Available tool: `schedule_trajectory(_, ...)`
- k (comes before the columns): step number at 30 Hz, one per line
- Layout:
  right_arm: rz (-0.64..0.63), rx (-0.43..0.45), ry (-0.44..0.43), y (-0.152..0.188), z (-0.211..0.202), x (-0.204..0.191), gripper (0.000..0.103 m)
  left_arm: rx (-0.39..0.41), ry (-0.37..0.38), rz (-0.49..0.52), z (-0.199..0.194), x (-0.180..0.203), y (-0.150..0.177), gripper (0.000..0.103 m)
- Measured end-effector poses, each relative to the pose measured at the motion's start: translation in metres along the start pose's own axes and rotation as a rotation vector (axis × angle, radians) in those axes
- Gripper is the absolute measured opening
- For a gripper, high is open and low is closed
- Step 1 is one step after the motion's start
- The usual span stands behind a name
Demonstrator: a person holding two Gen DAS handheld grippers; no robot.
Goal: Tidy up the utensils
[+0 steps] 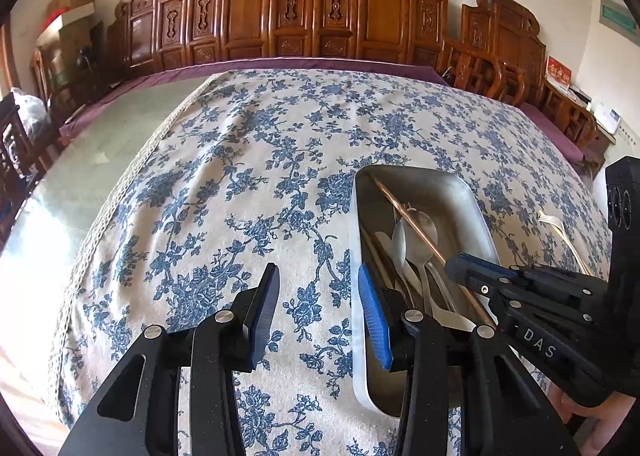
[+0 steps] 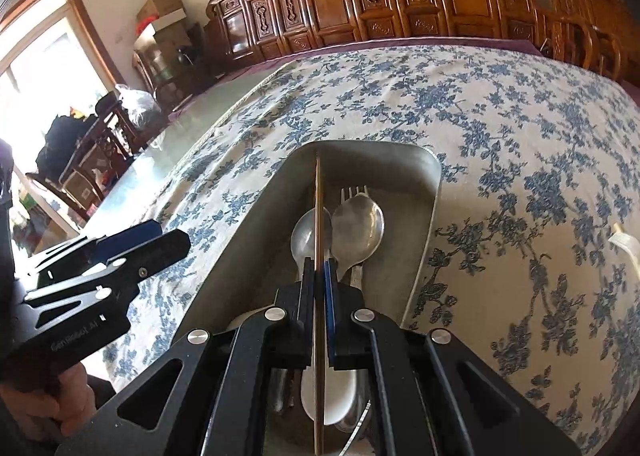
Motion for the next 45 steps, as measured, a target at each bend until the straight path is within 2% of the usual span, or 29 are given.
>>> schedule_trajectory(5,-0.064,0.041,-0.022,0.0,-0.007,-0.011,0.009,0.001,-0.019,0.004,-0.001,-0.001,0.0,0.039)
schedule_trajectory(14,-0.084,0.067,-0.042,-0.001,-0.024,-0.01,0.009,0.014,0.007,0.007,-0.007,0.009,-0.003,0.039)
schedule_trajectory(26,-0.129,0.129,0.063,-0.006,-0.091,0.019,0.009,0.034,0.072,0.039,-0.016,0.05,-0.007,0.039)
schedule_trajectory(31,-0.161,0.144,0.151,-0.003,-0.125,0.048,0.009,0.042,0.103,0.076,-0.021,0.077,-0.006,0.039)
schedule_trajectory(37,-0.144,0.15,0.279,-0.003,-0.16,0.11,0.009,0.043,0.128,0.119,-0.025,0.105,0.001,0.045)
schedule_trajectory(38,-0.14,0.152,0.299,-0.002,-0.165,0.122,0.012,0.043,0.133,0.123,-0.026,0.108,0.001,0.045)
schedule_trajectory(41,-0.135,0.137,0.345,0.003,-0.172,0.153,0.018,0.047,0.146,0.138,-0.03,0.12,0.001,0.051)
schedule_trajectory(45,-0.111,0.106,0.375,0.012,-0.169,0.189,0.019,0.046,0.155,0.165,-0.031,0.135,0.005,0.054)
Point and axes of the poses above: each gripper's, at about its wrist camera, not at the fingertips, and z roughly the way its jaws point, x to its right, y to its underside, the point moved 3 cm from there along z, roughly the way its jaws point, and after that the axes turned 7 degrees about -y, right-handed, at the moved point
